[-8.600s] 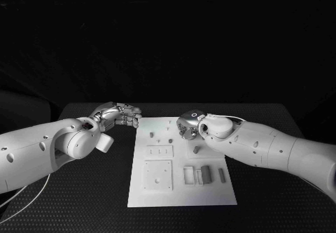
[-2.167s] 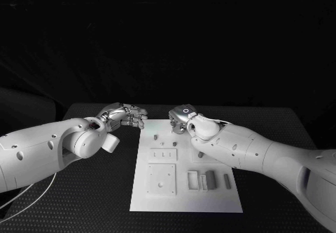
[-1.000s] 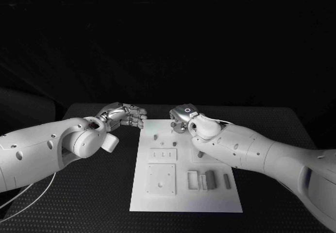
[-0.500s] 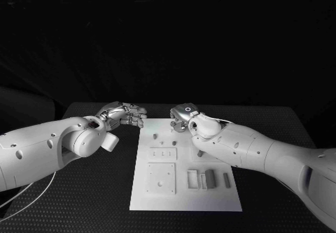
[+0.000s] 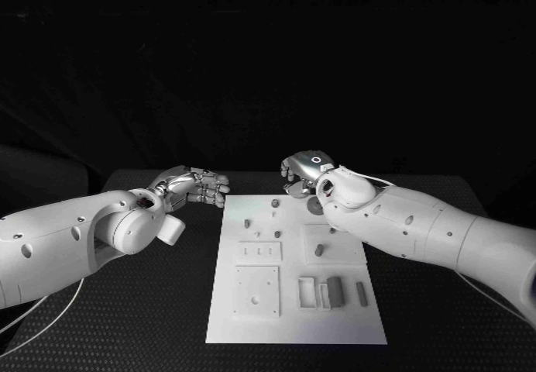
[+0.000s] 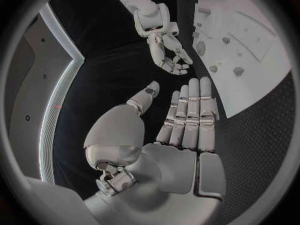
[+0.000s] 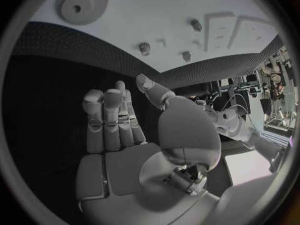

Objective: Assemble the parts on the task board

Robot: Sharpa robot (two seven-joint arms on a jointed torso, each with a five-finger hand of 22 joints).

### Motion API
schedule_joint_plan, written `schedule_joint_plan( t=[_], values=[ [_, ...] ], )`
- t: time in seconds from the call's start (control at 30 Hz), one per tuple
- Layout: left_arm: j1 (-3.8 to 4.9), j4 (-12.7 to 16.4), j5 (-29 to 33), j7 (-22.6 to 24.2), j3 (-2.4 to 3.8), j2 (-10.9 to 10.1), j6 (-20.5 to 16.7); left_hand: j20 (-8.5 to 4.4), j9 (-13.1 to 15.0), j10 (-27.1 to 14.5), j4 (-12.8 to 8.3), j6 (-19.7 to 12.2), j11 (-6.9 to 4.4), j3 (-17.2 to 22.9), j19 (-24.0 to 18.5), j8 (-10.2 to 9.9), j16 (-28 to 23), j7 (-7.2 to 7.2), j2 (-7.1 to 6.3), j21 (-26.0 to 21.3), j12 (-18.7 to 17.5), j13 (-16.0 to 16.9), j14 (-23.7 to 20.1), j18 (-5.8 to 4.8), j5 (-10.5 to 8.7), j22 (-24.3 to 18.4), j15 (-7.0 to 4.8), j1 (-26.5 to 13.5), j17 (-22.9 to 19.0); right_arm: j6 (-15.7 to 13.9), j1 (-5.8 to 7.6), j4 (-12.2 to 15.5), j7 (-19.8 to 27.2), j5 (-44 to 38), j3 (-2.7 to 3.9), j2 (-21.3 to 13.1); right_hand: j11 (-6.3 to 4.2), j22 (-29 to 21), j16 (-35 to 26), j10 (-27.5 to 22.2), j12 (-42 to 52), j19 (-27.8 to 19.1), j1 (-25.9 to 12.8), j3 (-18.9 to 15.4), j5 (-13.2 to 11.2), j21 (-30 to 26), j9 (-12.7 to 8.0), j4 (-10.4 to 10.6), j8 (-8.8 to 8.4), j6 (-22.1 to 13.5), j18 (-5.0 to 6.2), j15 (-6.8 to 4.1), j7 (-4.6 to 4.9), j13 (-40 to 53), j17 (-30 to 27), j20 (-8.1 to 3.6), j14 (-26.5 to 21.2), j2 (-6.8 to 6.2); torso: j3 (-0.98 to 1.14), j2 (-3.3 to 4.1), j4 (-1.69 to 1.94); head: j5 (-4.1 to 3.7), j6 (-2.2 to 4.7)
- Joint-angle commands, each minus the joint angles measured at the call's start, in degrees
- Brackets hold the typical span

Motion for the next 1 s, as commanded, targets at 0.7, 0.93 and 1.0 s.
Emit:
schedule_joint_plan(
  t=[0.7, 0.93, 1.0],
  values=[
    [0.05, -2.12, -0.53, 0.36, 0.01, 0.67, 0.68, -0.31, -0.07, 0.21, 0.06, -0.05, -0.01, -0.33, 0.04, -0.21, -0.38, 0.15, -0.16, -0.24, -0.50, 0.02, 0.28, 0.45, 0.03, -0.03, 0.33, -0.33, 0.18, 16.02, 1.48, -0.24, 3.69, -0.31, 0.05, -7.57, -4.39, 1.41, 7.47, -1.41, 32.39, -1.31, -3.39, -4.75, 0.53, 0.52, -0.04, 3.50, -1.48, -9.33, 8.39, -2.96, -4.01, 29.73, 4.65, 0.86, -3.63, -7.45, 0.59, -0.54, -1.09, 0.08, 0.69],
    [0.03, -2.37, -0.68, 0.27, -0.01, 1.01, 0.95, -0.30, -0.11, 0.12, 0.09, -0.20, 0.04, -0.36, 0.03, -0.30, -0.46, 0.20, -0.23, -0.29, -0.63, 0.00, 0.27, 0.43, 0.03, -0.03, 0.34, -0.35, 0.23, 17.53, 0.33, -1.38, 5.11, 0.49, -0.05, -6.60, -4.54, 1.38, 11.32, -10.63, 50.79, -1.38, -3.55, -2.15, 0.12, 4.16, 0.60, 4.67, -0.07, -8.36, 8.39, -3.89, -3.23, 45.84, 7.59, -0.33, -4.12, -7.73, 0.63, -0.52, -0.92, 0.06, 0.38],
    [0.03, -2.38, -0.72, 0.27, -0.01, 1.01, 0.97, -0.30, -0.11, 0.11, 0.09, -0.21, 0.05, -0.35, 0.03, -0.30, -0.47, 0.20, -0.22, -0.29, -0.64, 0.00, 0.27, 0.43, 0.03, -0.03, 0.34, -0.35, 0.24, 17.69, 0.13, -1.42, 5.32, 0.66, -0.06, -6.47, -4.57, 1.38, 11.73, -10.57, 51.56, -1.29, -3.57, -2.05, 0.11, 4.67, 0.75, 4.68, 0.27, -7.83, 8.39, -3.90, -3.22, 46.12, 7.85, -0.49, -3.88, -7.57, 0.47, -0.54, -0.91, 0.06, 0.22]
  ],
)
